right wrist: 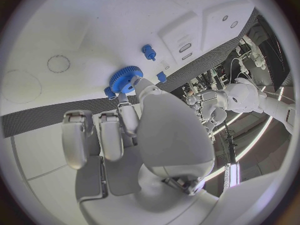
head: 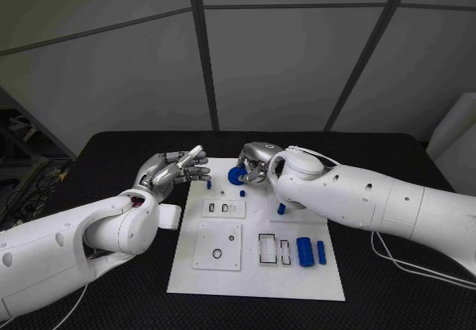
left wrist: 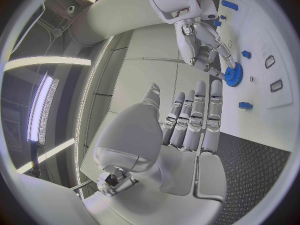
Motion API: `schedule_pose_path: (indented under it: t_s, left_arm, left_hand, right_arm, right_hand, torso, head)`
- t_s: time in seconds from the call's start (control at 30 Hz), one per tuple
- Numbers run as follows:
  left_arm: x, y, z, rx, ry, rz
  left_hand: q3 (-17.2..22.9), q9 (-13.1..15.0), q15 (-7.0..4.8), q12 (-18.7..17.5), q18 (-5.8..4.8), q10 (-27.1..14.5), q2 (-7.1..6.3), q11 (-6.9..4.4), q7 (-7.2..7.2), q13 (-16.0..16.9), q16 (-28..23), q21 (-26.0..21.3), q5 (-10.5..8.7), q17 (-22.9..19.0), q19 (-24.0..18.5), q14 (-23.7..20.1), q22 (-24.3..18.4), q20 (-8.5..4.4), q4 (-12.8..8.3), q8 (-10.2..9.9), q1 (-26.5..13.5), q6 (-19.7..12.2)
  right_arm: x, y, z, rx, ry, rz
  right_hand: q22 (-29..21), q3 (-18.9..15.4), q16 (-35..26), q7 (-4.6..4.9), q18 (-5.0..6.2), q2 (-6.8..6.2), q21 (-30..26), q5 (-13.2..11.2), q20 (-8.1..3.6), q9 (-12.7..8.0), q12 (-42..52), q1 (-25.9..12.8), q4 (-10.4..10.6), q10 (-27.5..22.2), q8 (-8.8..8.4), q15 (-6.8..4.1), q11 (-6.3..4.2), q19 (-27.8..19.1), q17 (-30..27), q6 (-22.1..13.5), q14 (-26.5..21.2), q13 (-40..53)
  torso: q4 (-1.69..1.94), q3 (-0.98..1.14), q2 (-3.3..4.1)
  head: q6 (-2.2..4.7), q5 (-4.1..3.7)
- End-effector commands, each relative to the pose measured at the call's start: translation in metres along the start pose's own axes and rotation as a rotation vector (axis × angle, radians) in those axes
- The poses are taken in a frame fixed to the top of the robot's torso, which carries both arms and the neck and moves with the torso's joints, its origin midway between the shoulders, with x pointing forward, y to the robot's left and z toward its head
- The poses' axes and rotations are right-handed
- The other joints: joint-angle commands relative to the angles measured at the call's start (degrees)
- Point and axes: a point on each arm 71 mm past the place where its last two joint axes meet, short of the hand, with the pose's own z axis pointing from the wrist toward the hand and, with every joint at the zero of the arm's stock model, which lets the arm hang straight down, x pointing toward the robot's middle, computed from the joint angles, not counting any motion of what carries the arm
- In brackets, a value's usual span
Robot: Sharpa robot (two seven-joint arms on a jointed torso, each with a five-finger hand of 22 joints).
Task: Assemble the parts on the task board
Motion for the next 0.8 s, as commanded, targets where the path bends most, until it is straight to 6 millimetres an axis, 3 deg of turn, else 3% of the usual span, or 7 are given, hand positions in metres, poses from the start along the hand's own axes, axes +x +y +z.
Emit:
schedule_pose_path:
  t_s: [0.03, 0.17, 0.33, 0.43, 0.5, 0.67, 0.8]
  left_arm:
    - [0.0017, -0.0016, 0.0004, 0.010, 0.014, 0.002]
    - [0.0014, -0.0015, 0.0005, 0.009, 0.013, 0.002]
    - [0.0012, -0.0015, 0.0006, 0.009, 0.012, 0.002]
    - [0.0009, -0.0014, 0.0006, 0.008, 0.011, 0.003]
    - [0.0007, -0.0014, 0.0007, 0.008, 0.010, 0.003]
    - [0.0004, -0.0014, 0.0006, 0.007, 0.009, 0.004]
    - [-0.0001, -0.0014, 0.0005, 0.007, 0.008, 0.004]
  left_hand:
    - [-0.07, -0.05, 0.06, -0.27, 2.73, -0.45, 0.09, -0.12, 0.38, -0.09, -0.31, 0.35, 0.04, 0.06, -0.40, -0.31, 0.05, 0.07, -0.38, -0.29, 0.31, 0.11]
    - [-0.07, -0.05, 0.06, -0.27, 2.73, -0.45, 0.09, -0.12, 0.38, -0.09, -0.31, 0.35, 0.04, 0.06, -0.40, -0.31, 0.05, 0.07, -0.38, -0.29, 0.31, 0.11]
    - [-0.07, -0.05, 0.06, -0.27, 2.73, -0.45, 0.09, -0.12, 0.38, -0.09, -0.31, 0.35, 0.04, 0.06, -0.40, -0.31, 0.05, 0.07, -0.38, -0.29, 0.31, 0.11]
    - [-0.09, -0.05, 0.07, -0.30, 2.72, -0.47, 0.09, -0.10, 0.41, -0.09, -0.36, 0.36, 0.04, 0.11, -0.43, -0.33, 0.07, 0.08, -0.40, -0.32, 0.29, 0.11]
    - [-0.09, -0.05, 0.07, -0.30, 2.72, -0.47, 0.09, -0.10, 0.41, -0.09, -0.37, 0.36, 0.04, 0.11, -0.44, -0.33, 0.07, 0.08, -0.40, -0.33, 0.29, 0.10]
    - [-0.11, -0.06, 0.08, -0.33, 2.72, -0.50, 0.11, -0.08, 0.44, -0.10, -0.40, 0.36, 0.04, 0.14, -0.46, -0.35, 0.07, 0.09, -0.39, -0.35, 0.25, 0.08]
    - [-0.11, -0.06, 0.08, -0.33, 2.72, -0.50, 0.11, -0.08, 0.44, -0.10, -0.40, 0.36, 0.04, 0.14, -0.46, -0.35, 0.07, 0.09, -0.39, -0.35, 0.25, 0.08]
  right_arm:
    - [0.0018, 0.0006, -0.0006, 0.000, 0.020, -0.018]
    - [0.0012, 0.0001, -0.0008, 0.000, 0.012, -0.016]
    - [0.0007, -0.0005, -0.0009, -0.004, 0.007, -0.010]
    - [0.0015, -0.0014, -0.0010, -0.003, 0.020, 0.003]
    - [0.0023, -0.0024, -0.0010, -0.001, 0.031, 0.013]
    - [0.0037, -0.0061, -0.0014, 0.011, 0.057, 0.024]
    - [0.0017, -0.0094, -0.0027, 0.016, 0.037, 0.037]
  right_hand:
    - [13.05, -0.27, 0.32, 0.04, -0.81, -0.35, 0.17, -0.30, 0.50, 0.09, -0.42, -0.25, 0.19, -0.42, -0.27, 0.28, -0.02, 4.38, 6.86, -0.50, 4.29, -0.16]
    - [13.00, -0.27, 0.34, 0.11, -0.80, -0.52, 0.14, -0.42, 0.60, 0.06, -0.76, -0.47, 0.16, -0.68, -0.71, 0.36, 0.06, 4.34, 6.90, -1.20, 4.29, -0.43]
    - [12.95, -1.07, 0.43, 0.06, -0.78, -1.28, 0.11, -2.85, 0.79, -0.06, -1.70, -2.13, 1.10, -1.32, -3.17, 0.48, 0.14, 4.29, 7.10, -5.92, 4.31, -1.22]
    - [13.08, -2.28, 0.63, 0.13, -0.81, -0.94, 0.16, -3.30, 0.88, 0.31, -1.32, -5.91, 4.10, -0.99, -2.58, 0.59, 0.26, 4.39, 7.50, -5.11, 4.40, -0.91]
    - [13.23, -3.07, 0.88, 0.10, -0.84, -0.35, 0.22, -2.12, 0.95, 0.48, -0.79, -9.42, 6.51, -0.64, -2.16, 0.64, 0.30, 4.51, 8.01, -4.12, 4.50, -0.46]
    - [13.40, -3.77, 1.31, 0.00, -0.88, 0.88, 0.30, -1.23, 0.98, 0.51, 0.21, -15.36, 6.64, -0.14, -1.87, 0.64, 0.28, 4.65, 8.86, -2.86, 4.67, 0.47]
    - [13.59, -3.67, 1.46, 0.02, -0.93, 1.29, 0.38, -0.98, 0.98, 0.51, 0.66, -16.50, 6.60, 0.11, -1.81, 0.65, 0.29, 4.80, 9.16, -2.45, 4.73, 0.91]
  torso:
    - [-0.03, 0.03, 0.02]
    - [-0.01, 0.02, 0.01]
    - [-0.02, 0.02, 0.03]
    - [0.00, 0.01, 0.02]
    - [-0.03, 0.01, 0.02]
    - [-0.01, 0.01, 0.01]
    - [-0.03, 0.02, 0.00]
  head:
    - [-0.04, 0.01]
    - [-0.01, -0.08]
    - [0.07, -0.10]
    - [0.04, -0.14]
    - [0.05, -0.15]
    - [0.05, -0.21]
    - [0.04, -0.22]
